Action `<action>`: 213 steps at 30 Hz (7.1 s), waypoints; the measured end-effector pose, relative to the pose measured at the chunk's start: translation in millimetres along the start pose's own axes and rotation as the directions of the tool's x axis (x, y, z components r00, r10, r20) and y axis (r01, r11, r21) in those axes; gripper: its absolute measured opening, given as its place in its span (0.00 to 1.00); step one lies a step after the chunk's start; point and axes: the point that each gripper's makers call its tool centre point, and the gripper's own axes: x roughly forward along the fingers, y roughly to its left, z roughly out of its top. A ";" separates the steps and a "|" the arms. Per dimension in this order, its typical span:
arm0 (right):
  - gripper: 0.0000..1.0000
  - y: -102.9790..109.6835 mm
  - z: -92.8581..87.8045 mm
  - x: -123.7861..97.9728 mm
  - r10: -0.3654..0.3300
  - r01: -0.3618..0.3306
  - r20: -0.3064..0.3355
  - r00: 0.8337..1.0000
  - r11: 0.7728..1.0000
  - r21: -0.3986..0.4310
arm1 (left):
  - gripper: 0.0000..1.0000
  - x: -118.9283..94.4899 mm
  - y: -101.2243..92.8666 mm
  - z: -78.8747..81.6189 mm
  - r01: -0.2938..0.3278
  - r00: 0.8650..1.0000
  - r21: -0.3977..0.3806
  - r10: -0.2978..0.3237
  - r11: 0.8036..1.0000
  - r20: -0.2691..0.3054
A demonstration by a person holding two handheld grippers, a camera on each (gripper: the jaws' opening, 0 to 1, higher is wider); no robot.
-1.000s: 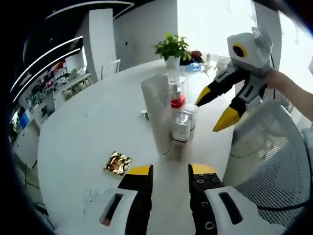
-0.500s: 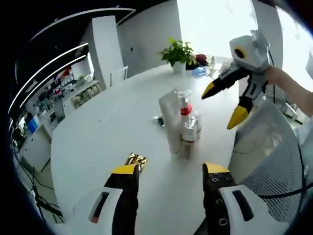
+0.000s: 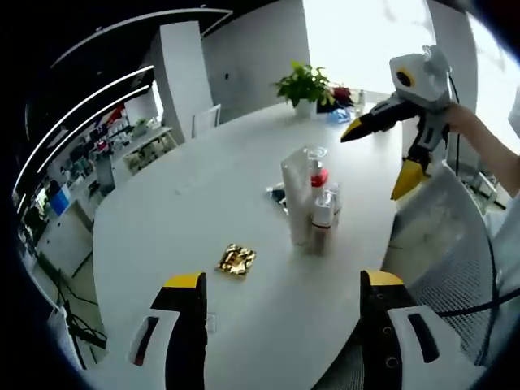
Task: Arrange the skincare products in the storage area until every visible bottle or jar stands upright without overlapping.
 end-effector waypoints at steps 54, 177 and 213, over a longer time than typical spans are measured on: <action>0.70 -45.1 -37.3 17.7 0.002 0.000 -0.021 1.000 0.994 0.106 | 0.97 14.2 16.5 3.9 -0.002 1.000 -0.060 0.001 0.998 -0.005; 0.20 -109.1 -130.8 98.3 0.060 -0.031 -0.017 0.998 0.706 0.707 | 0.11 266.4 -29.0 27.6 0.507 0.807 -0.321 -0.571 0.800 -0.147; 0.01 -127.4 -135.8 98.4 0.005 -0.048 0.057 0.998 0.627 0.777 | 0.13 262.4 -39.3 29.9 0.520 0.809 -0.412 -0.587 0.748 -0.043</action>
